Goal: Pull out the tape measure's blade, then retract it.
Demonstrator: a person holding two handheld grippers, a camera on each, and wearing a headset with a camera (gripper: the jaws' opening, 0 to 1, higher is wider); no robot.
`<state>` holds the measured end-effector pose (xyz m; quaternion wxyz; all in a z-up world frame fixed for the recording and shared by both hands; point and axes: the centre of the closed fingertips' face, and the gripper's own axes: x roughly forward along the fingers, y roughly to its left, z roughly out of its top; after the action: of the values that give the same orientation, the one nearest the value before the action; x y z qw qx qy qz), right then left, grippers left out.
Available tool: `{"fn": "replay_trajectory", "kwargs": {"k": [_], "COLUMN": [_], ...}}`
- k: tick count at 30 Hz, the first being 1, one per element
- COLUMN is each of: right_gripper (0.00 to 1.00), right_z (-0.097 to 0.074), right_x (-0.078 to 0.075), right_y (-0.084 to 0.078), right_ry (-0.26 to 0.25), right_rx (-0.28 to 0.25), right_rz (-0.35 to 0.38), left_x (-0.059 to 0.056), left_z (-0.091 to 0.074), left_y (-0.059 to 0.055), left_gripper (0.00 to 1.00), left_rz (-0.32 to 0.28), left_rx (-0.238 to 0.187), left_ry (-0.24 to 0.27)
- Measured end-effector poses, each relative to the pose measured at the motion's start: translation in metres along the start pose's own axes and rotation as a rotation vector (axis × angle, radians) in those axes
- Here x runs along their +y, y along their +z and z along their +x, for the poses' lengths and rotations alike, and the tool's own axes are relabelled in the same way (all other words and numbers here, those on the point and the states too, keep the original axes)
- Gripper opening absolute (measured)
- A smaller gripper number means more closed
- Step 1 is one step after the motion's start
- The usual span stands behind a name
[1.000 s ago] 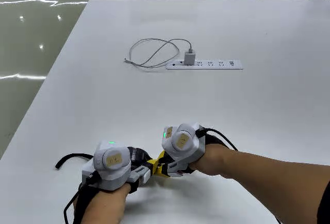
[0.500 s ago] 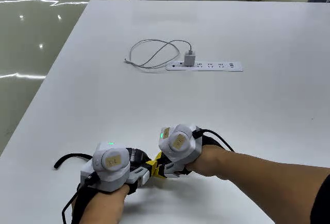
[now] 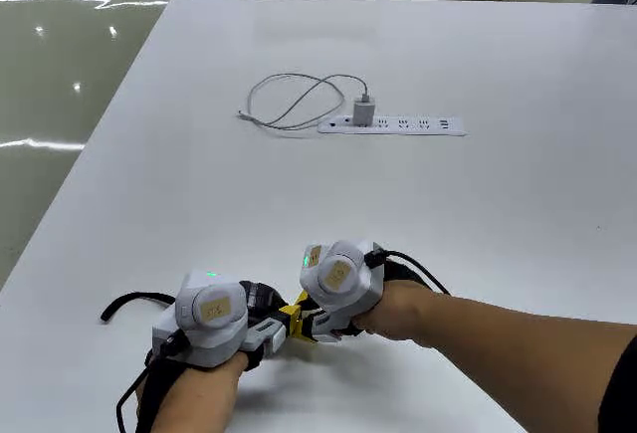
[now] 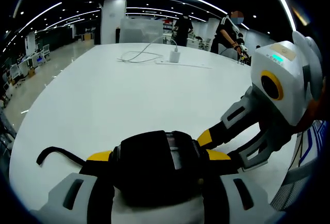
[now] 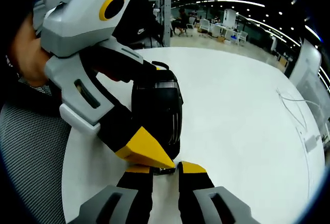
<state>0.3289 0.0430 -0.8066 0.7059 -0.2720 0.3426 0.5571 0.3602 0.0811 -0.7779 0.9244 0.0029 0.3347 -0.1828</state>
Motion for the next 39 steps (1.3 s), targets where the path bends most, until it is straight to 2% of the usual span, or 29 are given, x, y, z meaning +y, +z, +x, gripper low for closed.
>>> {"fn": "replay_trajectory", "kwargs": {"k": [5,12,17,21,31,36,39], "right_gripper": [0.15,0.18,0.19,0.2,0.24,0.27,0.27], "right_z": [-0.001,-0.008,-0.011,-0.018,-0.029,-0.032,-0.034], "right_x": [0.0,-0.003,-0.004,-0.001,-0.002,-0.005,-0.007], "right_y": [0.001,0.002,0.001,0.002,0.009,0.009,0.009], "right_ry": [-0.012,-0.024,-0.029,-0.034,-0.061,-0.075,-0.085], "right_rx": [0.008,-0.004,-0.005,-0.015,-0.044,-0.05,-0.056], "right_rz": [-0.012,0.011,0.024,0.025,0.034,0.055,0.067], "left_x": [0.0,0.0,0.001,0.002,0.016,0.016,0.017], "left_z": [0.0,0.001,-0.001,-0.005,-0.008,-0.009,-0.01], "left_y": [0.0,0.003,0.002,0.012,0.026,0.03,0.029], "left_gripper": [0.66,0.67,0.66,0.66,0.83,0.99,0.99], "left_rz": [-0.002,0.004,-0.012,-0.027,-0.051,-0.055,-0.049], "left_rx": [0.004,-0.011,0.013,-0.016,-0.038,-0.053,-0.059], "left_ry": [-0.008,-0.006,-0.024,-0.033,-0.036,-0.053,-0.066]}}
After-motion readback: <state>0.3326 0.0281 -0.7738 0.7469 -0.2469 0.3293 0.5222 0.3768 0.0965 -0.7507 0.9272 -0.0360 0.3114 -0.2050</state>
